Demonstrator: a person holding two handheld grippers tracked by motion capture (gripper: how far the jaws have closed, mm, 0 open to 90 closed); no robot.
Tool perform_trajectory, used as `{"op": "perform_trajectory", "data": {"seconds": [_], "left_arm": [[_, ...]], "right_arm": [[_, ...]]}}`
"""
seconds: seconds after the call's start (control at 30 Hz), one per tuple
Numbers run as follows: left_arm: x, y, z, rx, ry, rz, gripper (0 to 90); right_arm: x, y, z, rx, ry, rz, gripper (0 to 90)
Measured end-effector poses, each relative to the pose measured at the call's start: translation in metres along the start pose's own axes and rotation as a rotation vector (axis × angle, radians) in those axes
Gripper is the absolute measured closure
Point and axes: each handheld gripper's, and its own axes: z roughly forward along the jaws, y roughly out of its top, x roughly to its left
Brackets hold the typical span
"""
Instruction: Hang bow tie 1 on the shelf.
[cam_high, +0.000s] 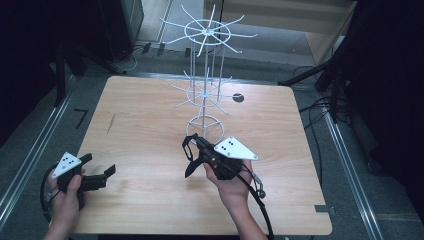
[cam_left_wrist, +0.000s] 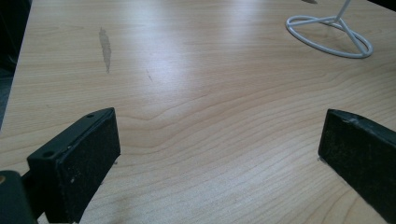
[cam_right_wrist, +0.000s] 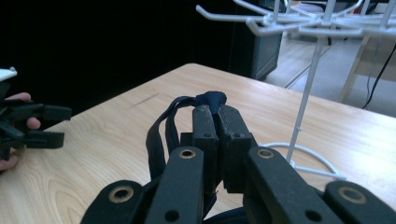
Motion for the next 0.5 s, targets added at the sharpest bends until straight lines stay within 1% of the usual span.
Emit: {"op": "perform_trajectory", "data": {"seconds": [0.5], "left_arm": [[0.000, 0.000, 0.000, 0.002, -0.002, 0.004, 0.0]], "right_arm": [[0.001, 0.018, -0.004, -0.047, -0.014, -0.009, 88.0]]}}
